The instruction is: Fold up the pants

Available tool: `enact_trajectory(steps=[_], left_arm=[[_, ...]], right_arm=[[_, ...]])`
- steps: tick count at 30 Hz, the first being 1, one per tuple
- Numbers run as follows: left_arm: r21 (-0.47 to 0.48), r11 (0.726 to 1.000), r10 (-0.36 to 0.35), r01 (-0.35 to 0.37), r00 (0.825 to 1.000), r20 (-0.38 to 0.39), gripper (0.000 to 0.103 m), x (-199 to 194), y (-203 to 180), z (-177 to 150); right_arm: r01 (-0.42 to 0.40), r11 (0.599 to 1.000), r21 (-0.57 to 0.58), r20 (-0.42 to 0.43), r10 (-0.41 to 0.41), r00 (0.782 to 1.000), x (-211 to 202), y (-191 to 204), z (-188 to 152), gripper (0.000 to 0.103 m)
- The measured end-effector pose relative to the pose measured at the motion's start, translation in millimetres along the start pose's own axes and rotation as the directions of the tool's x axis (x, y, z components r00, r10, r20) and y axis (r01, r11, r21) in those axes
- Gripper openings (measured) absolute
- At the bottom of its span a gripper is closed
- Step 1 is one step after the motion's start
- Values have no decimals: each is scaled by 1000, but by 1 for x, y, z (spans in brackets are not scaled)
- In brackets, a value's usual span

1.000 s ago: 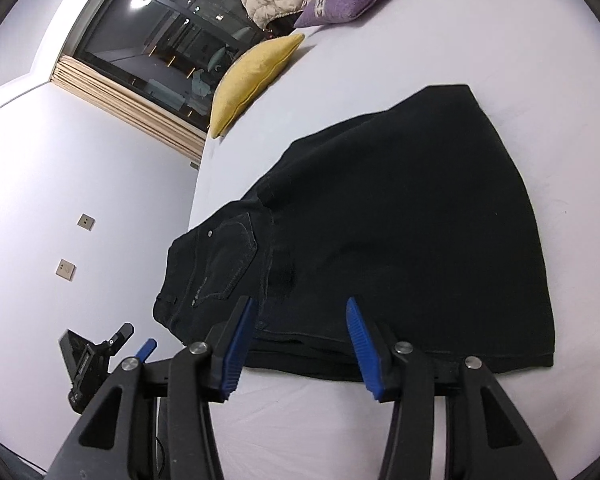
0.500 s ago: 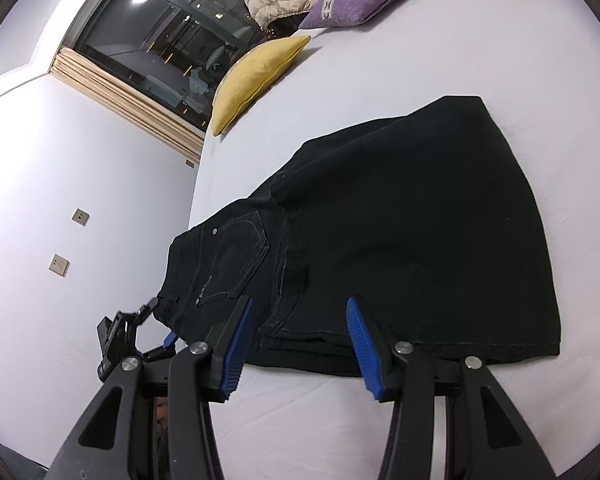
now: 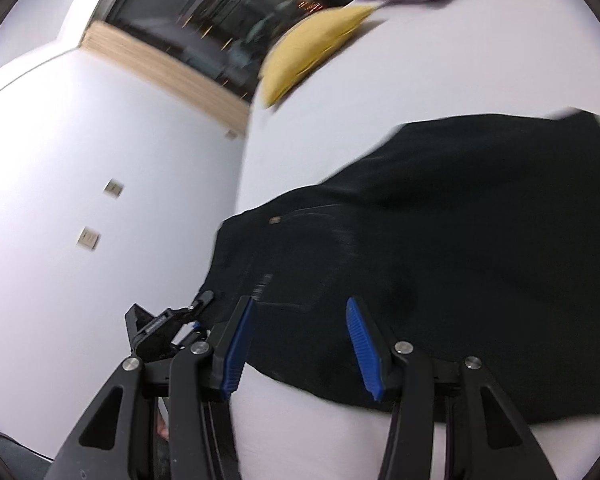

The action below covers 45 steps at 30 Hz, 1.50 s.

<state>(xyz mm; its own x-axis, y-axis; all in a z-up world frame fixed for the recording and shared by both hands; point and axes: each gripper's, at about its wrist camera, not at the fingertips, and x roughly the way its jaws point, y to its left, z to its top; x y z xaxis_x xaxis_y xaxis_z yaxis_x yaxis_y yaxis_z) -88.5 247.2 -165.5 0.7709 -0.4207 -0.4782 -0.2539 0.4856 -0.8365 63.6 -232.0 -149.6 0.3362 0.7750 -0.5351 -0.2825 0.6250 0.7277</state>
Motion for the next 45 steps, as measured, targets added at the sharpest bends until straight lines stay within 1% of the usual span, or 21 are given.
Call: enact_trajectory(steps=[3,7,8,9,10,11,13,15,18,20,21,23,26,27,28,31,34,36,38,41,45], left_arm=[[-18,1000,-7,7,1000,-1,11,-2,-2,-2],[-24,1000,-1,1,1000,-4,11,-4,-2,-3],[-25,1000,-2,2,1000,-5,11,-2,-2,-2],[-22,1000,2,-2,1000,-5,11,-2,-3,-2],[-20,1000,4,-4,1000,-5,11,-2,-4,-2],[-20,1000,2,-2,1000,-4,11,-3,-5,-2],[-20,1000,6,-6,1000,-1,11,-7,-6,-5],[-23,1000,6,-6,1000,5,11,-9,-7,-8],[-25,1000,19,-19,1000,18,11,-15,-7,-15],[-33,999,31,-30,999,21,11,-17,-4,-19],[-42,998,38,-37,999,22,11,-17,-1,-22],[-47,998,43,-41,999,26,11,-17,1,-22],[-37,998,53,-52,998,28,11,-18,-1,-19],[-36,998,55,-54,998,27,11,-18,-1,-19],[-37,998,58,-57,998,28,11,-18,0,-20],[-49,997,58,-57,998,25,11,-16,5,-20],[-47,997,61,-60,998,27,11,-16,5,-21],[-32,997,67,-66,997,31,11,-16,1,-20],[12,997,80,-81,996,39,11,-18,-11,-18],[134,987,87,-94,995,52,10,-21,-49,-16],[419,905,56,-70,997,44,10,-7,-144,-32]], right_arm=[[-81,997,-4,-86,80,993,43,6,22,51],[10,999,42,-173,-3,985,94,-26,35,50],[44,997,60,-200,-31,979,106,-41,35,42],[74,993,96,-200,-53,978,108,-53,37,17],[85,989,121,-202,-59,978,106,-56,39,9],[74,987,141,-209,-43,977,102,-55,41,11],[27,996,84,-172,-13,985,88,-40,48,40],[5,999,48,-106,0,994,75,-35,58,58],[56,990,132,-121,-40,992,83,-66,66,57],[79,984,161,-152,-54,987,97,-90,65,33],[96,983,155,-147,-73,986,99,-96,67,13],[91,979,183,-162,-61,985,98,-101,68,6],[72,978,197,-162,-40,986,87,-92,68,24],[38,982,187,-141,-12,990,81,-84,64,45],[8,984,177,-129,15,992,78,-79,59,55],[-10,990,144,-158,32,987,84,-75,44,54],[0,988,155,-154,24,988,87,-88,42,34],[-14,982,191,-164,46,985,86,-93,44,32],[-23,980,199,-159,56,986,79,-93,47,35],[-71,971,230,-114,100,988,67,-88,41,54],[-136,955,262,-52,155,987,43,-94,36,60]])
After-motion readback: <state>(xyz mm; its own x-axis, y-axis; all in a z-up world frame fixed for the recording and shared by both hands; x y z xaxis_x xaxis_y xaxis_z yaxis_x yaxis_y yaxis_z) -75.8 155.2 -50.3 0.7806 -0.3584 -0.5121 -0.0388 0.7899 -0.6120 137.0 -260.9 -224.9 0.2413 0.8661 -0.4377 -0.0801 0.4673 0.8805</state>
